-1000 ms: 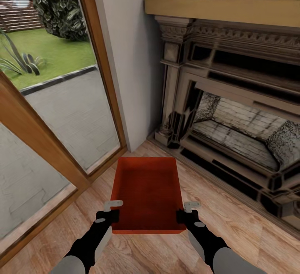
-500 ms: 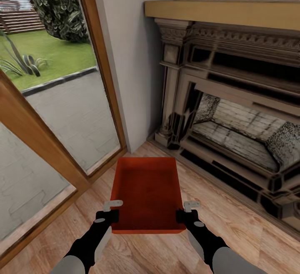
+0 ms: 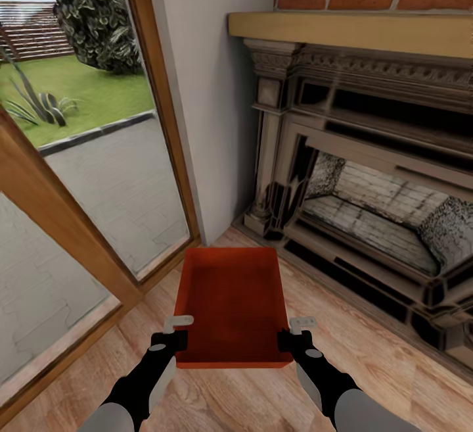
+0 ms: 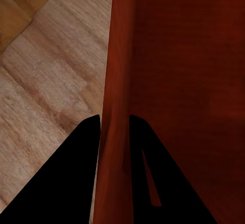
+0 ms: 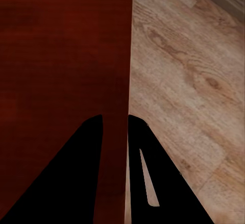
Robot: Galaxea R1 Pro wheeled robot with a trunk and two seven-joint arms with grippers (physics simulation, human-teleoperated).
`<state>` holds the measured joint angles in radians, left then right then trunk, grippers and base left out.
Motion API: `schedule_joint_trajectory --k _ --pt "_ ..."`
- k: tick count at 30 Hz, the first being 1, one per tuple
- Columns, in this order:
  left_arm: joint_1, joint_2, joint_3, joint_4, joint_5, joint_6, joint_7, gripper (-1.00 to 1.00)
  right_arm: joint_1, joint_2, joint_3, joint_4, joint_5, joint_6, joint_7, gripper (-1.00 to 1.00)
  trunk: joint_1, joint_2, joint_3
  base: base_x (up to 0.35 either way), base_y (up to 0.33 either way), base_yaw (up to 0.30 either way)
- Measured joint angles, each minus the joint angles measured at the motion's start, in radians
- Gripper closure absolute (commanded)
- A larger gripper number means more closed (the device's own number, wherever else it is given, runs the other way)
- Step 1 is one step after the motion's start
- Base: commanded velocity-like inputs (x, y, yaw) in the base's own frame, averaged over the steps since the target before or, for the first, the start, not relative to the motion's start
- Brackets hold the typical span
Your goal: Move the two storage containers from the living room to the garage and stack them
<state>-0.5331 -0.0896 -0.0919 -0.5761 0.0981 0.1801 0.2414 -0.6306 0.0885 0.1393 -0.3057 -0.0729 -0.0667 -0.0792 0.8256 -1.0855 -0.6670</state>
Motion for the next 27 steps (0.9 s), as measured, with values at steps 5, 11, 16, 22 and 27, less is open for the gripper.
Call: schedule_joint_trajectory --k 5,11,16,22,27 --pt "0.0 0.0 0.0 0.0 0.0 0.0 0.0 1.0 0.0 0.0 0.001 0.0 -0.002 0.0 0.0 1.0 0.0 0.0 0.008 0.0 0.0 0.0" --pt "0.0 0.0 0.0 0.0 0.0 -0.001 0.0 1.0 0.0 -0.001 0.004 0.0 -0.005 0.0 0.0 1.0 0.0 0.0 0.017 0.0 0.0 0.0" --pt "0.0 0.0 0.0 0.001 -0.001 -0.001 -0.001 1.0 0.0 -0.001 0.003 0.001 -0.005 0.0 0.001 1.0 0.0 0.0 0.025 0.0 0.0 0.0" --pt "0.0 0.0 -0.001 0.012 0.006 -0.012 -0.001 1.0 0.0 -0.001 0.01 0.001 -0.005 0.0 -0.004 1.0 0.0 0.0 0.035 0.0 0.0 0.0" --pt "0.0 0.001 -0.001 0.009 0.005 -0.009 -0.001 1.0 0.0 -0.001 0.009 0.001 -0.005 0.0 -0.004 1.0 0.0 0.0 0.043 0.0 0.0 0.0"
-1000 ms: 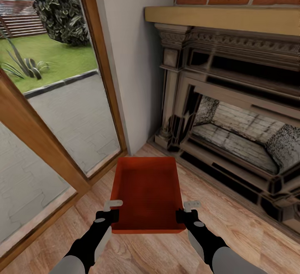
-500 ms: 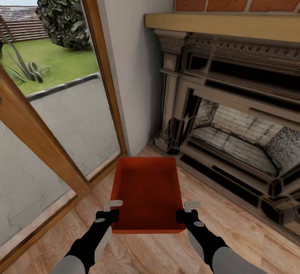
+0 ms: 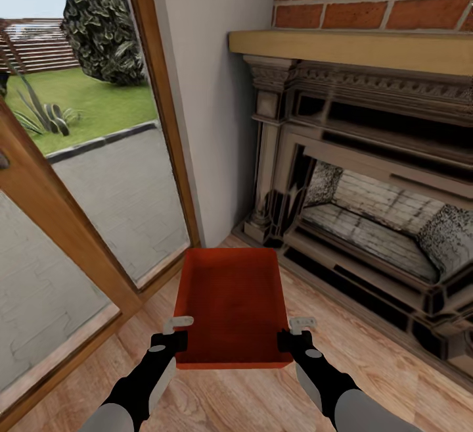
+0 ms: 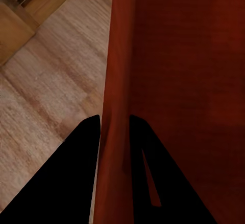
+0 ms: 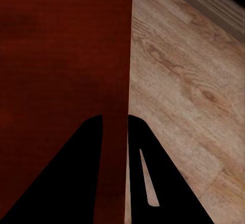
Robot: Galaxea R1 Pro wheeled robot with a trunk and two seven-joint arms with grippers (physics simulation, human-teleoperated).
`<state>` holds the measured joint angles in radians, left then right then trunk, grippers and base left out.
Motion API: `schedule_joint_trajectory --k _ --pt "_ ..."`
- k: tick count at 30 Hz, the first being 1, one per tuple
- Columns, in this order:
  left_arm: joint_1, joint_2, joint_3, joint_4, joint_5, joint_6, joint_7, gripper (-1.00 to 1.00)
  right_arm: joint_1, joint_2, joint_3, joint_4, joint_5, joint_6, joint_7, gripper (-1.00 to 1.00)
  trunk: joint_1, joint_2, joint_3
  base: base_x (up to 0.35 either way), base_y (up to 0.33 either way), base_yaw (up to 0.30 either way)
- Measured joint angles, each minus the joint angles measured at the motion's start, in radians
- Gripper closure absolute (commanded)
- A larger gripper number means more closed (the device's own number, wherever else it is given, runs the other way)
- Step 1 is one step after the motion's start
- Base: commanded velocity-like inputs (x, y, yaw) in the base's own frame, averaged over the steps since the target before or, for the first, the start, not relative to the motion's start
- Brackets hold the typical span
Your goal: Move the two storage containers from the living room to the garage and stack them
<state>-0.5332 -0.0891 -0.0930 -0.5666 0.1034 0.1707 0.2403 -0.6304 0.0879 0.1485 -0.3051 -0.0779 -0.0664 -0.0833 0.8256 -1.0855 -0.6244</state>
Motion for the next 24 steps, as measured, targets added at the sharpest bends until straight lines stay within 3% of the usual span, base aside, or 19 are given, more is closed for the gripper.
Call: schedule_joint_trajectory --k 24 --pt "0.0 0.002 -0.001 0.0 0.003 0.001 -0.001 1.0 0.0 0.001 0.0 0.0 0.0 0.0 0.0 1.0 0.0 0.0 0.038 0.0 0.0 0.0"
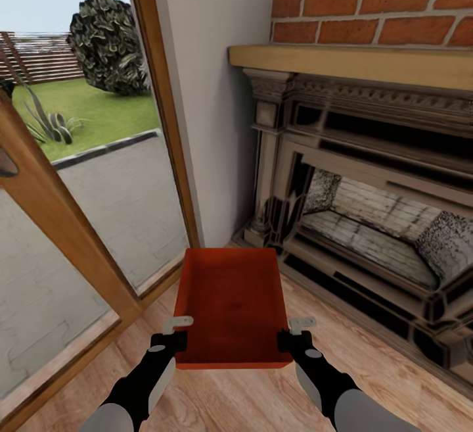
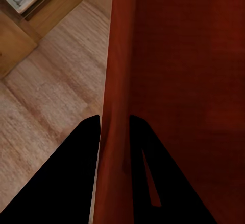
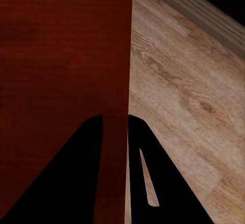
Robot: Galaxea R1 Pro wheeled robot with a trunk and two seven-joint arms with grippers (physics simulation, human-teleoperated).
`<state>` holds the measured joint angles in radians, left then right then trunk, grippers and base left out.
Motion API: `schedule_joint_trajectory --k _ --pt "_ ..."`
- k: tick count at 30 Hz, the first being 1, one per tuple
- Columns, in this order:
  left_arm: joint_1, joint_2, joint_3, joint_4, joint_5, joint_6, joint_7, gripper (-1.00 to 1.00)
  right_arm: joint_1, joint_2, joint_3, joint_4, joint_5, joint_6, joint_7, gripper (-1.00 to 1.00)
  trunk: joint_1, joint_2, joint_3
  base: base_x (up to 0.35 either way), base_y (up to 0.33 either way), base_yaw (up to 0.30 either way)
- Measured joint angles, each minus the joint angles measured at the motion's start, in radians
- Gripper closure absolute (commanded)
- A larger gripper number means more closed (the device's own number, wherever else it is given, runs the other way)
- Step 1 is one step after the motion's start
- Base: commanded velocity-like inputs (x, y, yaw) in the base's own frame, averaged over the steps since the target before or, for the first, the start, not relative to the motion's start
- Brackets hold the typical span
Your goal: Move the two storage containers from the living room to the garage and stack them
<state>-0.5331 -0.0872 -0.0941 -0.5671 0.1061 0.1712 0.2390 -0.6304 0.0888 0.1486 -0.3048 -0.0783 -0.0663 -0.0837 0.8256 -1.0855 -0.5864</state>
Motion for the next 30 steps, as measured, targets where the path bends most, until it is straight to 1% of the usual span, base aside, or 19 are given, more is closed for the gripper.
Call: schedule_joint_trajectory --k 30 --pt "0.0 0.0 0.0 -0.001 -0.001 0.001 0.0 1.0 0.0 0.001 0.0 0.0 0.0 0.0 -0.001 1.0 0.0 0.0 0.047 0.0 0.0 0.0"
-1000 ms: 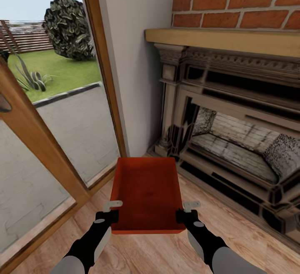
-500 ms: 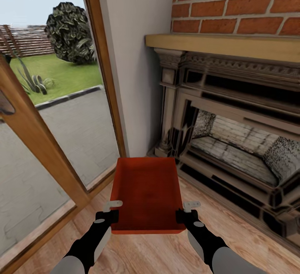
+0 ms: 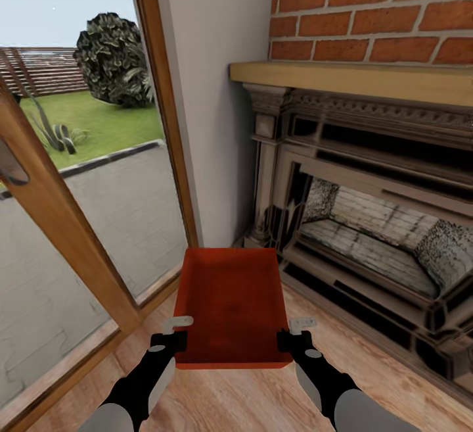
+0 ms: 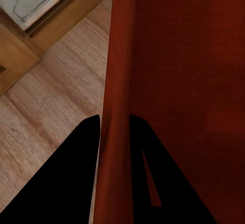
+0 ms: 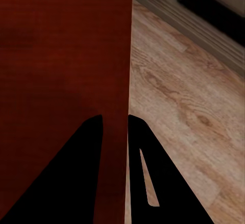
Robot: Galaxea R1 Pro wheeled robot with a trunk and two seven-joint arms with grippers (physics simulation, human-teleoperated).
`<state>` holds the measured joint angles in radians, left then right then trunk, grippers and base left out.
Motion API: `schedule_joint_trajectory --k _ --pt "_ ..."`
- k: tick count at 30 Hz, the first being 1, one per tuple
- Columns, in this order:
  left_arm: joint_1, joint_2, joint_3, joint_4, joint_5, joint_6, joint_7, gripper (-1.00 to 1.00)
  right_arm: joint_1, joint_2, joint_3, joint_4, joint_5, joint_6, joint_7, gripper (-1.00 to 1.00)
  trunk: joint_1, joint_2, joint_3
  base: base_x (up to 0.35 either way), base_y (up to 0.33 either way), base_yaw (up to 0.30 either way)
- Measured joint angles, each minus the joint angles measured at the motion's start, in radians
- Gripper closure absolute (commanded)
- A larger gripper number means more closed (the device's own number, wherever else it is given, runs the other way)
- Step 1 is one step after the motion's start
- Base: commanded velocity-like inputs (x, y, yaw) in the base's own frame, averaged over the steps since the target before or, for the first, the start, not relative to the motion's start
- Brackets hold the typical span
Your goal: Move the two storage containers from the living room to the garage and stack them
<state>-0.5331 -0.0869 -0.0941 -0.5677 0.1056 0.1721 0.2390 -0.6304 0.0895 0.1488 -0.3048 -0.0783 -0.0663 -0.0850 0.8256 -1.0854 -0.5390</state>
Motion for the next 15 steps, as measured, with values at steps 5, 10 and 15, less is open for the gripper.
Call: schedule_joint_trajectory --k 5,10,15 --pt "0.0 0.0 0.0 0.0 0.0 0.0 0.0 1.0 0.0 0.0 0.0 0.0 0.0 0.0 0.0 1.0 0.0 0.0 0.008 0.0 0.0 0.0" --pt "0.0 0.0 0.0 0.0 0.0 0.0 0.0 1.0 0.0 0.0 0.0 0.0 0.0 0.0 0.0 1.0 0.0 0.0 0.016 0.0 0.0 0.0" --pt "0.0 0.0 0.0 0.0 0.0 0.0 0.0 1.0 0.0 0.0 0.0 0.0 0.0 0.0 0.001 1.0 0.0 0.0 0.024 0.0 0.0 0.0"
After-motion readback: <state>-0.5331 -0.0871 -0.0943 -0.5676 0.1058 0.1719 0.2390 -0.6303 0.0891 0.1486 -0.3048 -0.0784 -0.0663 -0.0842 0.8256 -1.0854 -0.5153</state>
